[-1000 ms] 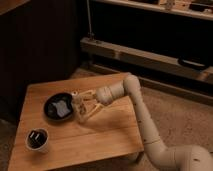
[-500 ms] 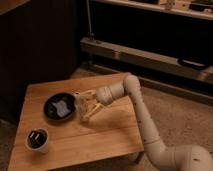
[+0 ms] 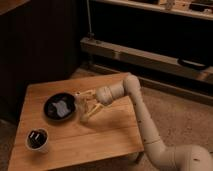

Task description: Stand the bottle upright

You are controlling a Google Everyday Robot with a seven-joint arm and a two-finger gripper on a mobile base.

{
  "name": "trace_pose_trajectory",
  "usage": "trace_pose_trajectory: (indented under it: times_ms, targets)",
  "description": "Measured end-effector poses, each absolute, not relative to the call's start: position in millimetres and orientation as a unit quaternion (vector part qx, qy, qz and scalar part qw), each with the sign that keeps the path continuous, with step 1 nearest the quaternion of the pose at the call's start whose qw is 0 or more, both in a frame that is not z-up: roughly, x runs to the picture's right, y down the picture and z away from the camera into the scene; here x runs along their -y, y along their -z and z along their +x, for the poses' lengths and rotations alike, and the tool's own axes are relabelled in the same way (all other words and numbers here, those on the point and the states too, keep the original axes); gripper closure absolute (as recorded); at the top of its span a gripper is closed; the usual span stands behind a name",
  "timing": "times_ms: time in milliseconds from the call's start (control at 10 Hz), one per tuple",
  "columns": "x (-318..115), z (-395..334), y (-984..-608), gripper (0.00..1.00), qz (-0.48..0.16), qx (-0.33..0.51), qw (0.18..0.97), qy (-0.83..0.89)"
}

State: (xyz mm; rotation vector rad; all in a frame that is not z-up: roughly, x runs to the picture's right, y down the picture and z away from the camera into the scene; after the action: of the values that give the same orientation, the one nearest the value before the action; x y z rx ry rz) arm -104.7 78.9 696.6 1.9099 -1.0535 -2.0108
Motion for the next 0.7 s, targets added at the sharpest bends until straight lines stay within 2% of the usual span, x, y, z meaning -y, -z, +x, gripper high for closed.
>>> trace_pose_trajectory:
  times_ms: [400,700]
  targets:
    - [-82,-116,-647,0.28,0.558,0.424,0.042,0.712]
    - [-83,-116,-640,0.28,0.544,0.43,0.04,0.72]
